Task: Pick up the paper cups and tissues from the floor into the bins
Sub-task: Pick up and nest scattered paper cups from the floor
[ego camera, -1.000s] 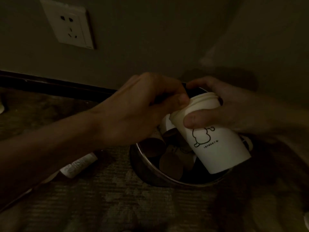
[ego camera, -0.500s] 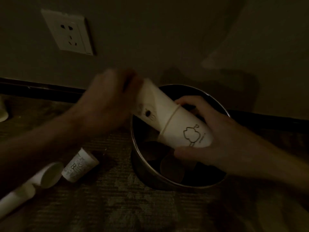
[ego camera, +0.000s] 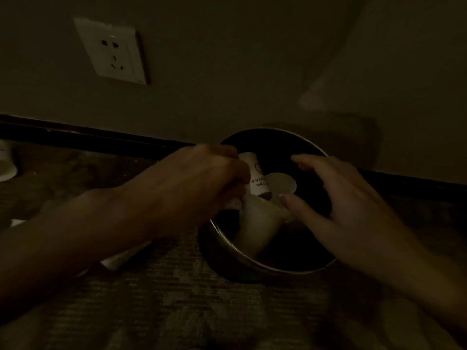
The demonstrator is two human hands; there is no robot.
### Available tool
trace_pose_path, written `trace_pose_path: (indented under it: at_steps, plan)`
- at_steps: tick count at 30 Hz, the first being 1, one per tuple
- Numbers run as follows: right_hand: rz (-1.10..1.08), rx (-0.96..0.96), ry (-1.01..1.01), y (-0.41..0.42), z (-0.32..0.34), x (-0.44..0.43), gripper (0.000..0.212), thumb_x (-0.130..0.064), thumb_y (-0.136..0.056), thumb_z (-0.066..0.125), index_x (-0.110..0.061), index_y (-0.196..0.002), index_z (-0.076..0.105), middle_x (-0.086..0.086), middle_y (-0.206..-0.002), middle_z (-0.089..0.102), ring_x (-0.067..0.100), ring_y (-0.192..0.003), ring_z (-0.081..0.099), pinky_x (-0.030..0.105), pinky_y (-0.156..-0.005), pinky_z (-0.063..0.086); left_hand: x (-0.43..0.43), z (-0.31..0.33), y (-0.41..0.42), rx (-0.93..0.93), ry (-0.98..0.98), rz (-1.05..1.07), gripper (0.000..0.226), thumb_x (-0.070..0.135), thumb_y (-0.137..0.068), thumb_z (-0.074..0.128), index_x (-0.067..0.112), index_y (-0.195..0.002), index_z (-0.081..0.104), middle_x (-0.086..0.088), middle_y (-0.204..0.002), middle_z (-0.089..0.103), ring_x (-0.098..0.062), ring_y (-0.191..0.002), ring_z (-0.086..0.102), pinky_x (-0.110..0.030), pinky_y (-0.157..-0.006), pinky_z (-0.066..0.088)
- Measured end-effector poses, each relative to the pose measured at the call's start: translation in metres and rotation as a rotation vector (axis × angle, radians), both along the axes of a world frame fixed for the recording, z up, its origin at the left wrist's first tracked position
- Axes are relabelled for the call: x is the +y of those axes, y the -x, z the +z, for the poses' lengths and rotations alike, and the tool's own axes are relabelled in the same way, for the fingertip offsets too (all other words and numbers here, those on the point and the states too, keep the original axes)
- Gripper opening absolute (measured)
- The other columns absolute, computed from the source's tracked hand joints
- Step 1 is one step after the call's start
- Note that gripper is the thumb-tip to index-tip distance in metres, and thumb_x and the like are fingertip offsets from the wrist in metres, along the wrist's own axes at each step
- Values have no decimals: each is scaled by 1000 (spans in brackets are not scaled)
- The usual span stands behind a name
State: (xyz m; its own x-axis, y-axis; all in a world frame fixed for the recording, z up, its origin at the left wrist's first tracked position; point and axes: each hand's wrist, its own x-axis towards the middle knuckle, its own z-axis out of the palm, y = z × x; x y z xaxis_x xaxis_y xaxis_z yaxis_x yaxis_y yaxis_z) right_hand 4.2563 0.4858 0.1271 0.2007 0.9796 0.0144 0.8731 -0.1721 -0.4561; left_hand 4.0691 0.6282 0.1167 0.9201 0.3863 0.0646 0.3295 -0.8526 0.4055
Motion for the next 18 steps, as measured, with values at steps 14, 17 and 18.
trace_pose_path:
  at_steps: [14,17,18]
  plan:
    - [458,320,-19,203,-83,56,20,-37,-90,62,-36,-106,51,-19,-98,51,0,-93,52,15,-72,44,-50,-27,263,364,11,584,16,60,-88,37,50,-80,44,19,-72,55,5,-64,55,-19,-55,48]
    - [491,192,58,222,-128,74,21,-34,-91,62,-26,-110,57,-16,-102,46,7,-102,46,19,-77,32,-77,-80,290,473,191,726,11,50,-94,40,48,-100,49,18,-98,59,5,-79,55,-18,-69,50]
    - [498,161,95,224,-142,79,23,-33,-91,63,-25,-112,57,-13,-107,47,9,-105,44,20,-80,30,-82,-98,292,458,212,763,19,49,-95,41,45,-108,54,20,-104,58,6,-83,55,-15,-69,49]
